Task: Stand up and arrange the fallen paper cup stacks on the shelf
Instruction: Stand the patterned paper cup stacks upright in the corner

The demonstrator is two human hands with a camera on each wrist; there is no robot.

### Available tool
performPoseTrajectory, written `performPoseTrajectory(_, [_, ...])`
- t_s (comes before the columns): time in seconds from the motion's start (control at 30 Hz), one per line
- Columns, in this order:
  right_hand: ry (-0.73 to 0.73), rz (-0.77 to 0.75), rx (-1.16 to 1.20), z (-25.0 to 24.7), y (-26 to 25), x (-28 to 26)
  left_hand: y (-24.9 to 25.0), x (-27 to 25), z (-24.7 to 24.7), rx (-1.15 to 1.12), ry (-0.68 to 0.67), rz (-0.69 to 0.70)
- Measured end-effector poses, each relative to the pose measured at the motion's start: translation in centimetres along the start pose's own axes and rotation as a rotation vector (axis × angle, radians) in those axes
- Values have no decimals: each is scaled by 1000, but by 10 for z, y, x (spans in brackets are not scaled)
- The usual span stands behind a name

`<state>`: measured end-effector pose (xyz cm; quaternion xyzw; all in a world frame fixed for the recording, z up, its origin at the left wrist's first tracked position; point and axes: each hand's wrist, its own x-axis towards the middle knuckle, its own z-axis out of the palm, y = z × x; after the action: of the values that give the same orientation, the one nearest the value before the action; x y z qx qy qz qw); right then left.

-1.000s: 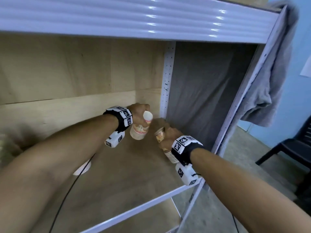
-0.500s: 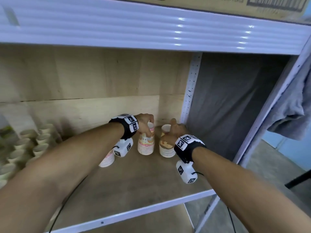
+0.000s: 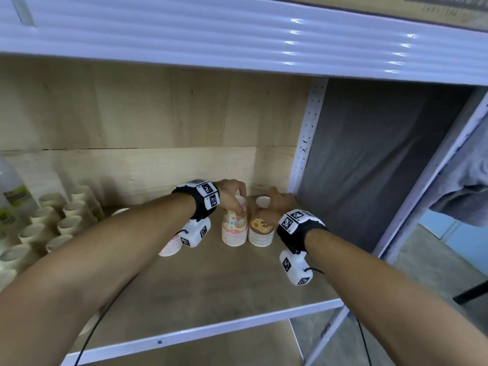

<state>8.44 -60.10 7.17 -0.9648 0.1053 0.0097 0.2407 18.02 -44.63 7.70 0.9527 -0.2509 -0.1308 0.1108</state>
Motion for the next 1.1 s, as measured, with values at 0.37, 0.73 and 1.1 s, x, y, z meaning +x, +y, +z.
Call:
performPoseTrajectory(0.37, [-22, 58, -133, 7, -14, 47, 24, -6, -10, 177, 56, -58])
performPoseTrajectory(0.73, [-101, -45, -98, -2, -9, 79, 19, 1, -15, 73, 83, -66])
performPoseTrajectory(1.1, [1, -99, -49, -15, -6, 148, -3, 50, -50, 6, 211, -129])
